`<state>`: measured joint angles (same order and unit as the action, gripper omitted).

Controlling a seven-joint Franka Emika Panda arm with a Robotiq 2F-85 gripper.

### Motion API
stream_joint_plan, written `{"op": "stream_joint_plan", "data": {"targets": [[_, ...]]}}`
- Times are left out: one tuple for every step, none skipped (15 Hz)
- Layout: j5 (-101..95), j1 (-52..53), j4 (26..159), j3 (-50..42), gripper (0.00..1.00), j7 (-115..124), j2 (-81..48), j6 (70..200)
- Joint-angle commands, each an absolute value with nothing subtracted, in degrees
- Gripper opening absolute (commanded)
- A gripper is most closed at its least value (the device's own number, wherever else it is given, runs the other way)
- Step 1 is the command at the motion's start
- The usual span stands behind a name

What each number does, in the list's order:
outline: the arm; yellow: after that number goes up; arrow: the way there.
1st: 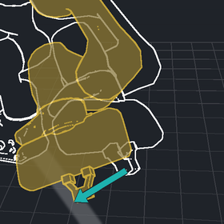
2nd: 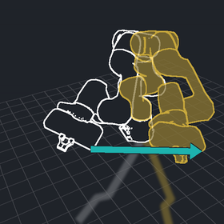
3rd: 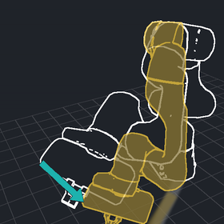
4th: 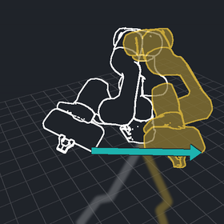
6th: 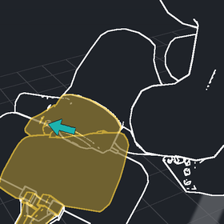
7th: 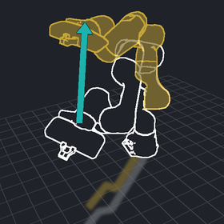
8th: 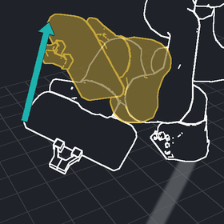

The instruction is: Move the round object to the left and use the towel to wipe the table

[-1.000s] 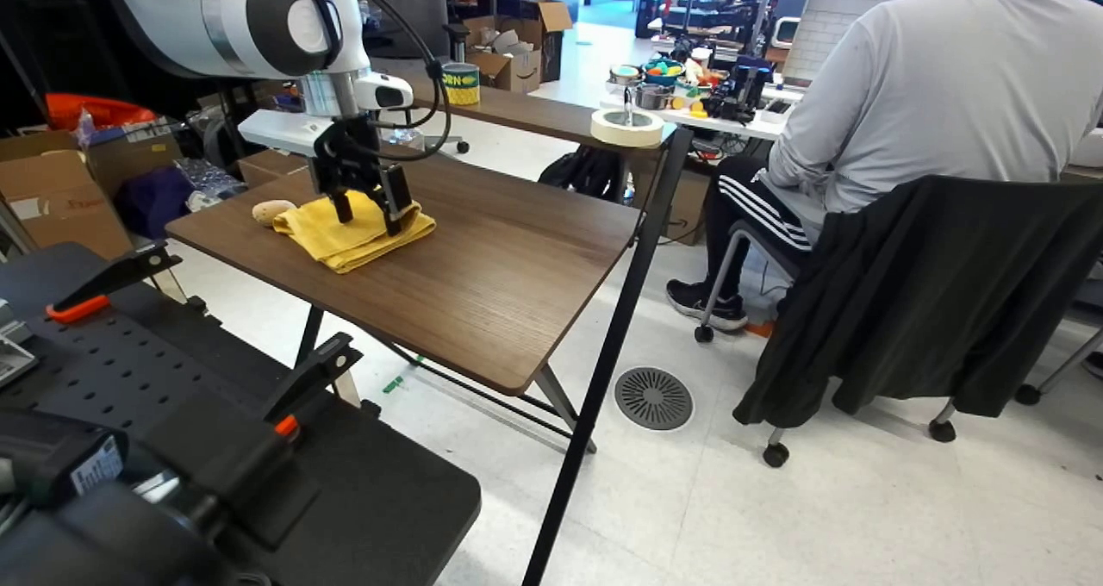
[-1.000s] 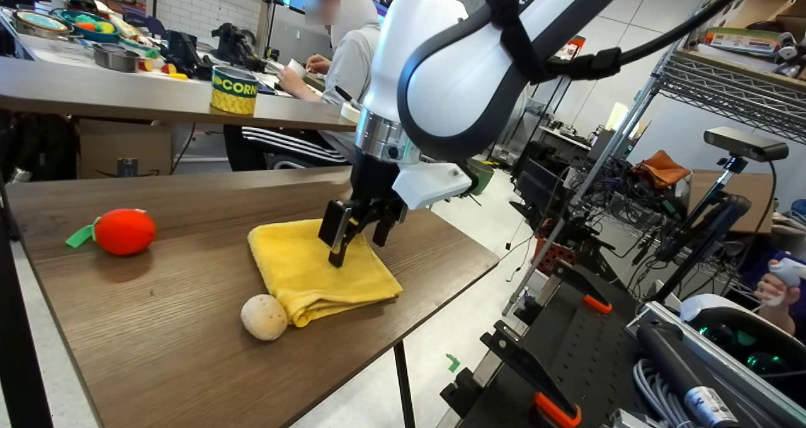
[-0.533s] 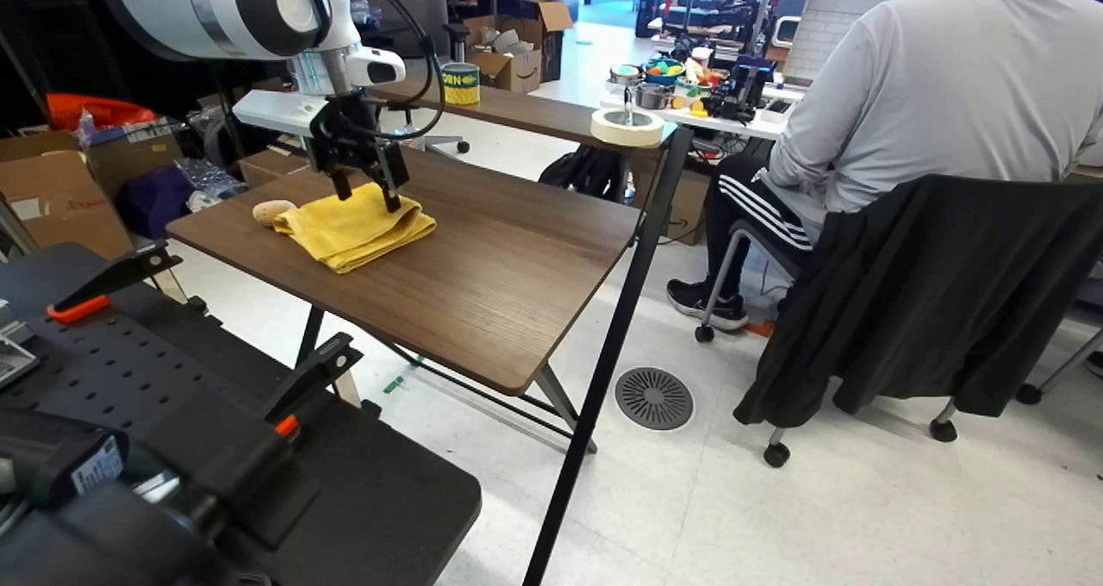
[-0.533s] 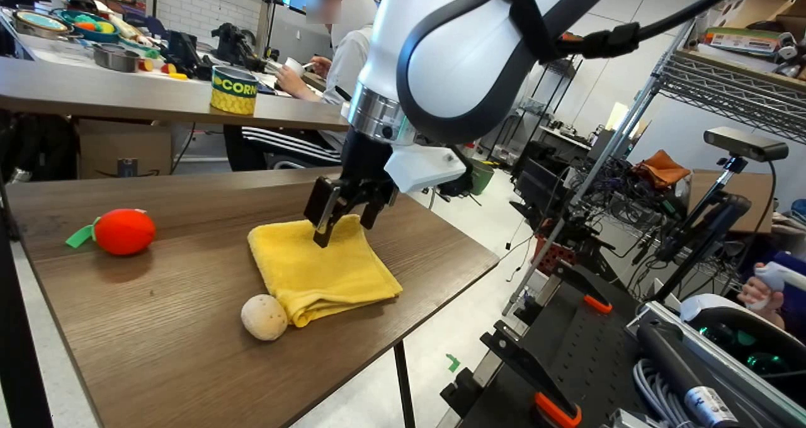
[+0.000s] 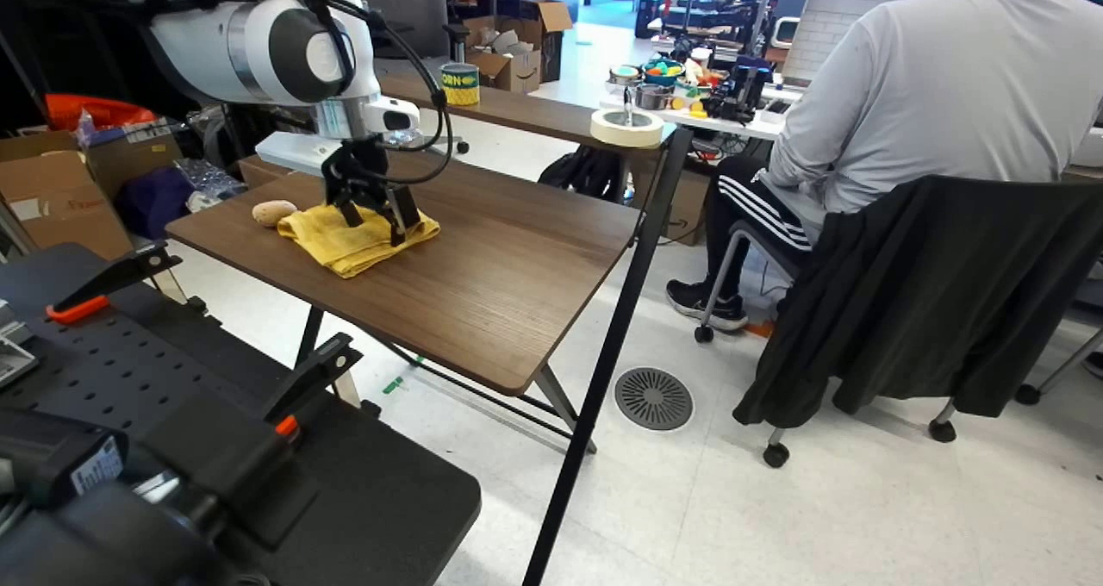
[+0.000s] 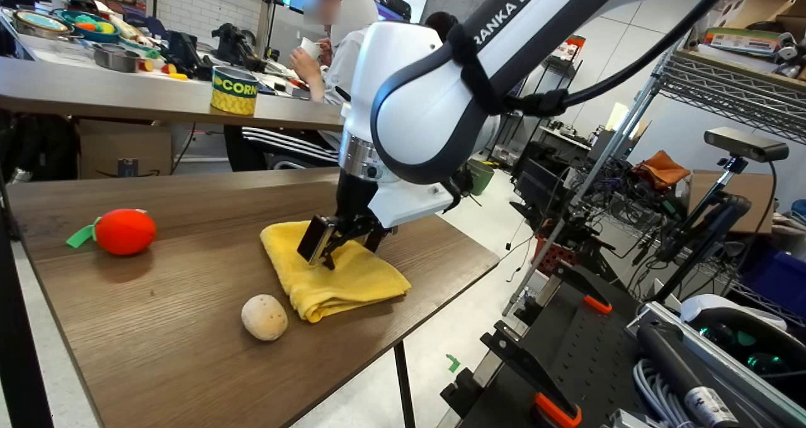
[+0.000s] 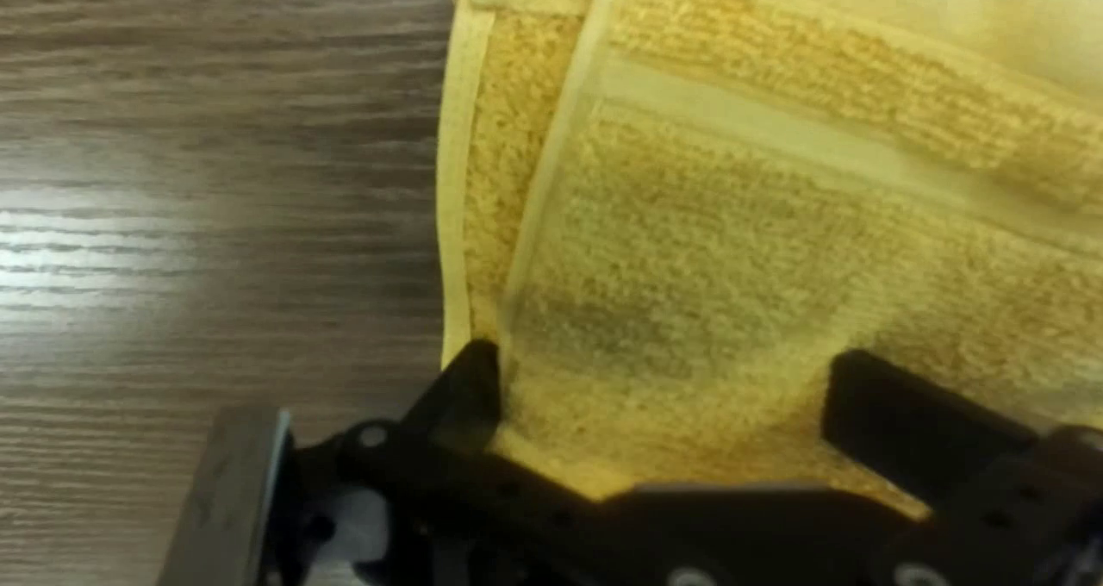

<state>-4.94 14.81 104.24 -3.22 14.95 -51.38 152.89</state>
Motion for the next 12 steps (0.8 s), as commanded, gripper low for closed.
{"op": "stream_joint_plan", "data": {"targets": [[-4.8,15.1,103.8,-3.6,1.0,15.1,-51.6,152.8],[-4.9,15.1,103.9,-4.3,1.0,15.7,-51.3,153.4],[-4.9,15.3,103.7,-5.2,1.0,16.5,-51.2,154.1],[-4.8,15.0,103.3,-6.8,1.0,17.9,-50.9,154.9],[-4.7,14.9,102.9,-8.0,1.0,19.2,-50.8,155.3],[-4.6,14.6,102.4,-10.3,1.0,21.0,-51.0,156.5],[-4.4,14.0,101.9,-12.0,1.0,22.1,-51.3,157.0],[-4.2,13.2,101.4,-13.6,1.0,23.2,-51.7,157.2],[-4.1,13.0,101.0,-15.5,1.0,24.9,-52.2,157.5],[-3.8,13.0,100.7,-17.2,1.0,26.8,-52.5,157.3],[-3.5,12.6,100.3,-17.9,1.0,27.7,-52.6,156.8],[-3.4,12.2,100.5,-18.1,1.0,28.2,-52.1,156.6]]}}
